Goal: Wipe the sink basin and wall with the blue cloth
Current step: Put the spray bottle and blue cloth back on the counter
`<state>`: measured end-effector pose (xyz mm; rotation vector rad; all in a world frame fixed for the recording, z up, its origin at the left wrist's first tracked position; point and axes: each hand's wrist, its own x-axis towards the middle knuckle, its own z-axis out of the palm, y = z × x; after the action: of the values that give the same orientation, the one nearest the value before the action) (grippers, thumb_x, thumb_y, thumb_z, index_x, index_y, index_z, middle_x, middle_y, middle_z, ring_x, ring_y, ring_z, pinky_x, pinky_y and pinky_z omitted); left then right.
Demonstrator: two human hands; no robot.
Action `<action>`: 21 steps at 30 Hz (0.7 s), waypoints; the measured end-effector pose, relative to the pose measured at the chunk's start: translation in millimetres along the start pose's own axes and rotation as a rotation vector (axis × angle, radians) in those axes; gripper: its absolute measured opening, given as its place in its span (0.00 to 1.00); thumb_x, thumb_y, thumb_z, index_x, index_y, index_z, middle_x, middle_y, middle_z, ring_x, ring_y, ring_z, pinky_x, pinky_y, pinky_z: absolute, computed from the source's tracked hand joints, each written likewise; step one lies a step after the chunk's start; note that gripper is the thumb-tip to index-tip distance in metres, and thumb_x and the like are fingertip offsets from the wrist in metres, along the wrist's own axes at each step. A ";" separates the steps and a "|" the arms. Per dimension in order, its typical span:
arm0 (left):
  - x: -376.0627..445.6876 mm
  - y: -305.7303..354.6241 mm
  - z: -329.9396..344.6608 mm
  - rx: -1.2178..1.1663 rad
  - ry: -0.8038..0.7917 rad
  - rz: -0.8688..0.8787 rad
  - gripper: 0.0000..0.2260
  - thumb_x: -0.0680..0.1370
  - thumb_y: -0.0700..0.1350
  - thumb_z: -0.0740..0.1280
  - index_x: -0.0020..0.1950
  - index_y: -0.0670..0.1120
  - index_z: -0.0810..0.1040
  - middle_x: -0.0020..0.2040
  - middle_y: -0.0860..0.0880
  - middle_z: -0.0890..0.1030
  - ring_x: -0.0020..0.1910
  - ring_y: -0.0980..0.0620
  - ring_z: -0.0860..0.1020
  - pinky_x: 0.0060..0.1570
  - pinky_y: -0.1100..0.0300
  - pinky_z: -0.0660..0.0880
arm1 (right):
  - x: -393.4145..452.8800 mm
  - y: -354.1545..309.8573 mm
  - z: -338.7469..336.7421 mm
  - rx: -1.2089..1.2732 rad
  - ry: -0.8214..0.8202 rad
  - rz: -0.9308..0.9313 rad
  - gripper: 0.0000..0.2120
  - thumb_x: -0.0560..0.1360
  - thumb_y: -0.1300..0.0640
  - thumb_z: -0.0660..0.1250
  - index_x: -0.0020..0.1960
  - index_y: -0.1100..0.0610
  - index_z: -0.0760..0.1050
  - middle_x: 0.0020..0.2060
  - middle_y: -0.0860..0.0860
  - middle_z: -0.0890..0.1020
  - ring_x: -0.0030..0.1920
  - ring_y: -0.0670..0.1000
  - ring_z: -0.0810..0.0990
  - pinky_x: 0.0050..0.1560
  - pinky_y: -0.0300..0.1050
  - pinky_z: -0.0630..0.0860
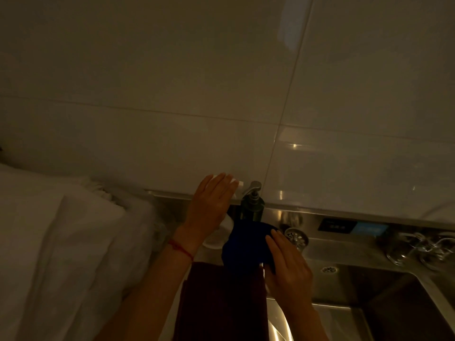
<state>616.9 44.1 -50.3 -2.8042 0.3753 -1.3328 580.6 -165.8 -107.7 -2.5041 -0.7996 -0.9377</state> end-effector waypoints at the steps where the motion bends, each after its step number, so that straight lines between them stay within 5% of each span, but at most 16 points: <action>1: -1.8 1.2 -3.3 -0.003 0.017 0.001 0.22 0.61 0.34 0.79 0.54 0.37 0.83 0.53 0.40 0.84 0.53 0.42 0.83 0.55 0.43 0.76 | -0.4 -0.5 -0.8 0.004 -0.001 -0.001 0.32 0.49 0.67 0.82 0.52 0.66 0.79 0.50 0.62 0.82 0.51 0.60 0.82 0.52 0.53 0.72; 7: -14.2 12.6 -27.9 0.001 0.109 0.045 0.11 0.70 0.42 0.74 0.50 0.37 0.85 0.50 0.40 0.85 0.51 0.43 0.84 0.52 0.45 0.79 | -1.5 -4.7 -5.6 0.033 0.052 -0.014 0.28 0.53 0.69 0.79 0.52 0.66 0.79 0.52 0.62 0.82 0.51 0.60 0.81 0.54 0.45 0.74; 9: -19.2 19.8 -40.4 -0.024 0.090 0.048 0.12 0.73 0.45 0.69 0.50 0.38 0.85 0.50 0.41 0.85 0.51 0.45 0.84 0.52 0.47 0.79 | -0.7 -8.0 -8.8 0.020 0.055 -0.015 0.28 0.52 0.70 0.79 0.52 0.66 0.79 0.51 0.62 0.82 0.50 0.59 0.82 0.51 0.48 0.77; 13: -31.9 36.9 -64.8 -0.070 0.012 0.025 0.16 0.65 0.45 0.79 0.50 0.39 0.85 0.50 0.42 0.85 0.50 0.45 0.84 0.49 0.47 0.80 | -0.3 -17.8 -18.6 -0.016 0.044 -0.010 0.29 0.50 0.70 0.79 0.51 0.67 0.80 0.50 0.62 0.82 0.49 0.60 0.82 0.47 0.52 0.79; 21: -68.7 60.2 -89.6 -0.193 -0.136 0.078 0.27 0.64 0.56 0.78 0.55 0.40 0.83 0.56 0.42 0.83 0.56 0.44 0.82 0.54 0.45 0.79 | -10.4 -43.3 -38.7 -0.026 0.089 -0.004 0.26 0.52 0.69 0.79 0.50 0.67 0.80 0.49 0.63 0.83 0.48 0.60 0.83 0.45 0.53 0.80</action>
<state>493.9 8.9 -52.6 -2.9782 0.6332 -1.1403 528.7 -155.1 -81.6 -2.4639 -0.7696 -1.0589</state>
